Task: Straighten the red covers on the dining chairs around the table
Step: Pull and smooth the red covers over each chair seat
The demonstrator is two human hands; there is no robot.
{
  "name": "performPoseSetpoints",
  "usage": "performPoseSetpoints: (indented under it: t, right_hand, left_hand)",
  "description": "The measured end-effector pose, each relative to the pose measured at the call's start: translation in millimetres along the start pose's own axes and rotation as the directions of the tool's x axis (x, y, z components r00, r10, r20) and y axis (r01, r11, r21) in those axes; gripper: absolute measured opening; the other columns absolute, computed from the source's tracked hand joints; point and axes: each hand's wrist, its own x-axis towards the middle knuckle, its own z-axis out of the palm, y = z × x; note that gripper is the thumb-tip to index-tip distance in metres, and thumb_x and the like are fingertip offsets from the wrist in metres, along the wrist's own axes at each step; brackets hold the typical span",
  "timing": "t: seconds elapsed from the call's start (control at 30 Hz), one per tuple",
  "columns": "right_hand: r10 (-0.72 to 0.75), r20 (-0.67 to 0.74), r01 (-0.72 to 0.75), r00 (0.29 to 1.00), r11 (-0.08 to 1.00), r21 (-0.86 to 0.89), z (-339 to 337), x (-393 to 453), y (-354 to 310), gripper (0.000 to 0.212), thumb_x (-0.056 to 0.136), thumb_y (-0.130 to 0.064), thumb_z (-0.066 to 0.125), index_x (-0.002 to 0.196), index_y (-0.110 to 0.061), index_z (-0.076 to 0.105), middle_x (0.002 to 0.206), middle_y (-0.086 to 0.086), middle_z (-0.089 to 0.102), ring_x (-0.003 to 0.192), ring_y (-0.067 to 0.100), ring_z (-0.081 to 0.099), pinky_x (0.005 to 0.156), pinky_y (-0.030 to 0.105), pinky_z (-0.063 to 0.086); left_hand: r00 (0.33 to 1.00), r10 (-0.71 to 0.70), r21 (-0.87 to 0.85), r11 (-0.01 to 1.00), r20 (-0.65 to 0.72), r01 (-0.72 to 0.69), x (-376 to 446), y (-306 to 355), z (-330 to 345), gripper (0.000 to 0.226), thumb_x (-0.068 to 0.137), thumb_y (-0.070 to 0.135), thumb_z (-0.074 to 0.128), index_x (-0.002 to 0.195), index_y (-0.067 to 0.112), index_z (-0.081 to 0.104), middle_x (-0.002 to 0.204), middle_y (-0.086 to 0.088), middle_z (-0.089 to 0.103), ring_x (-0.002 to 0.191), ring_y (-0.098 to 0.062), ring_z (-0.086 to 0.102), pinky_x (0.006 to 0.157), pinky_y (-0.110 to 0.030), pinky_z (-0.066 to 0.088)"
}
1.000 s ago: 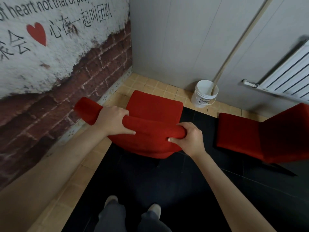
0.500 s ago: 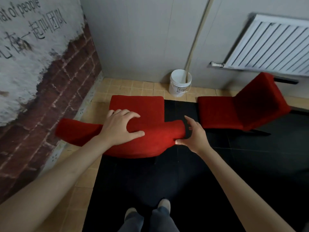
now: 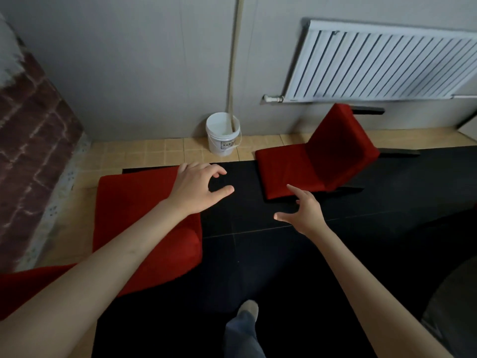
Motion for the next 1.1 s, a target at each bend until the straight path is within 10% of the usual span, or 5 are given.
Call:
performPoseSetpoints:
  t: [1.1]
  right_hand:
    - [0.347,0.112,-0.355,0.931,0.933,0.059,-181.4,410.0,201.0,0.092,0.073,-0.034,0.084,0.149,-0.021,0.033,0.144,0.010,0.045,0.133,0.026,0.043,0.105,0.040,0.040]
  left_hand:
    - [0.959,-0.073,-0.050,0.995,0.274,0.090,466.0,115.8,230.2,0.059,0.081,0.059,0.063,0.128,0.025,0.056,0.111,0.006,0.065,0.104,-0.018,0.060,0.099,-0.042,0.040]
